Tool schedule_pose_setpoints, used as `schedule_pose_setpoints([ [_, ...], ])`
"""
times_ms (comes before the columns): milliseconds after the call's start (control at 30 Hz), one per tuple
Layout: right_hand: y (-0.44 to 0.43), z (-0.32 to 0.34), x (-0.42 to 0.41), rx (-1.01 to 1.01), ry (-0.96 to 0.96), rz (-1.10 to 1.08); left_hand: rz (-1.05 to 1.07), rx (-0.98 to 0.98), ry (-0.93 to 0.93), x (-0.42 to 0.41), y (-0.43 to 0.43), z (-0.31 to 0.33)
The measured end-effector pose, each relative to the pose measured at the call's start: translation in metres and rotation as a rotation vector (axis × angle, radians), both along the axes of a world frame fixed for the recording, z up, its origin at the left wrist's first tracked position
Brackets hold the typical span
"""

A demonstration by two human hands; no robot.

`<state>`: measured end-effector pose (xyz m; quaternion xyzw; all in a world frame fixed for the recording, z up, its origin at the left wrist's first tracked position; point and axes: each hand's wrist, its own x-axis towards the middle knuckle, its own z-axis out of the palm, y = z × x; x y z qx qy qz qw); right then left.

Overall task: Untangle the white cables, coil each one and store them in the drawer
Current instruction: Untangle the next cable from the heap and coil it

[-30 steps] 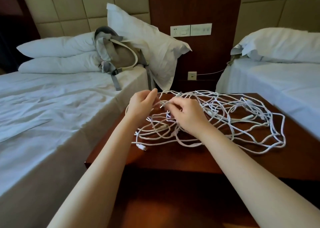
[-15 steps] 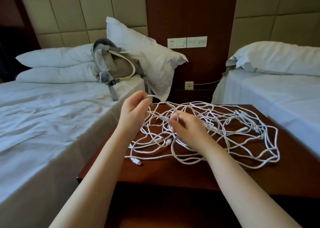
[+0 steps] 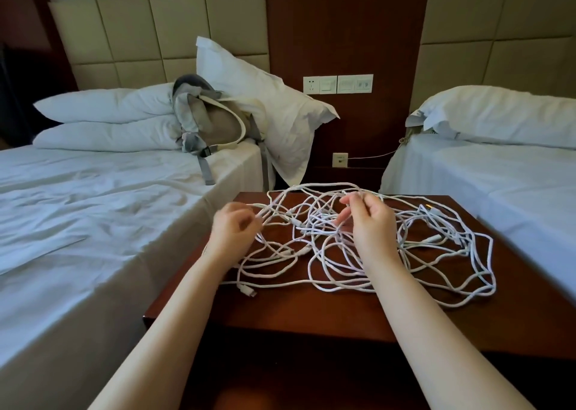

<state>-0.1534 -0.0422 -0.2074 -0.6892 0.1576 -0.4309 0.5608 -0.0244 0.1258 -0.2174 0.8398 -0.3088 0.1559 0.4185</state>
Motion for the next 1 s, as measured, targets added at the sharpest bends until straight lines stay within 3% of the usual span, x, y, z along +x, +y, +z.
schedule_pose_setpoints([
  [67, 0.001, -0.002, 0.002, -0.098, 0.097, 0.010, 0.045, -0.166, 0.019, -0.001, 0.002, 0.012],
  [233, 0.003, -0.007, 0.007, -0.222, 0.208, -0.017, -0.134, -0.459, 0.130, -0.023, -0.003, 0.042],
  [433, 0.004, -0.008, 0.003, -0.262, 0.225, 0.028, -0.447, -0.555, 0.412, -0.037, -0.017, 0.043],
  [633, 0.006, -0.011, 0.003, -0.360, 0.002, -0.079, -0.512, -0.541, 0.452, -0.034, -0.016, 0.037],
  [733, 0.008, -0.011, 0.002, -0.604, -0.192, -0.295, -0.465, -0.538, 0.458, -0.029, -0.018, 0.028],
  [800, 0.012, -0.014, 0.003, -0.844, -0.238, -0.297, -0.452, -0.575, 0.479, -0.027, -0.018, 0.025],
  [900, 0.025, -0.018, 0.006, -1.156, 0.028, -0.067, -0.470, -0.639, 0.498, -0.026, -0.019, 0.025],
  [967, 0.037, -0.014, 0.008, -1.227, 0.366, 0.063, -0.485, -0.651, 0.504, -0.028, -0.019, 0.027],
  [1000, 0.040, -0.014, 0.009, -1.247, 0.440, 0.093, -0.486, -0.646, 0.506, -0.029, -0.020, 0.028],
])
